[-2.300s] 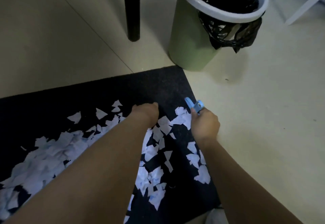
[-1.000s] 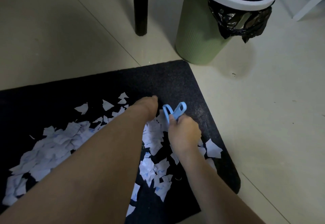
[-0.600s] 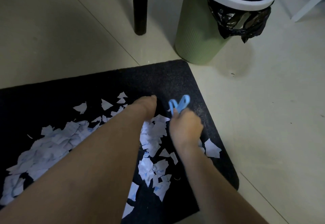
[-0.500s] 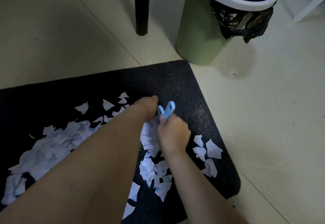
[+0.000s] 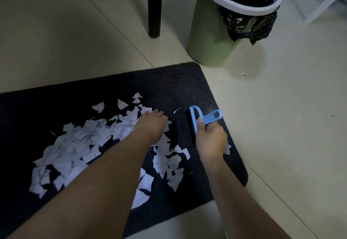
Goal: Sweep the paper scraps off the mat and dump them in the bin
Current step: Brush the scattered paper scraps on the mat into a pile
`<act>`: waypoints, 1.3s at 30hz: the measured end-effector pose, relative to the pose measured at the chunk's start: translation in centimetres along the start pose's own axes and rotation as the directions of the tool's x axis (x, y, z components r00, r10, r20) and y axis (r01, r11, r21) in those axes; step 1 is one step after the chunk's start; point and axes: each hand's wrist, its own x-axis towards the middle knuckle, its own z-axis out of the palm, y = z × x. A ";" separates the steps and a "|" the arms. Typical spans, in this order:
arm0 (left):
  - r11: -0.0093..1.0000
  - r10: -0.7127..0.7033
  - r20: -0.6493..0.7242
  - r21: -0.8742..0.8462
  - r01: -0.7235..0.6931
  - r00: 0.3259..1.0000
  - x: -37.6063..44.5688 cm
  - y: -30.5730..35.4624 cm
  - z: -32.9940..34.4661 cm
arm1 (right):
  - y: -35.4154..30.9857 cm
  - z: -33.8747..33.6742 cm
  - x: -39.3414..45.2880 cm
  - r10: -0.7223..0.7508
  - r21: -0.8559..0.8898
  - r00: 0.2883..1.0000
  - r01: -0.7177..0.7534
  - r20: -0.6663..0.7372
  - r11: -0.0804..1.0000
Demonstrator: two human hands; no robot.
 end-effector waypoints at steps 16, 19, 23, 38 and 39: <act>0.968 -0.250 0.153 0.046 0.245 0.956 -8.4 2.9 3.7 | 0.6 2.2 -1.7 -0.087 -0.087 0.996 0.086 -0.008 0.992; 0.957 -0.288 0.170 0.027 0.288 0.942 -8.4 2.1 5.1 | -1.6 3.1 1.6 -0.194 -0.189 0.981 0.186 -0.022 0.964; 0.955 -0.263 0.230 -0.074 0.286 0.937 -7.8 1.8 5.1 | -3.1 4.9 3.6 -0.272 -0.372 0.957 0.290 0.101 0.882; 0.950 -0.194 0.364 -0.160 0.266 0.911 -8.2 0.3 4.4 | -6.6 6.6 -3.9 -0.324 -0.074 0.914 0.351 0.242 0.933; 0.948 -0.194 0.359 -0.170 0.268 0.913 -8.2 0.1 4.4 | -7.0 6.1 -3.0 -0.318 -0.088 0.928 0.340 0.195 0.936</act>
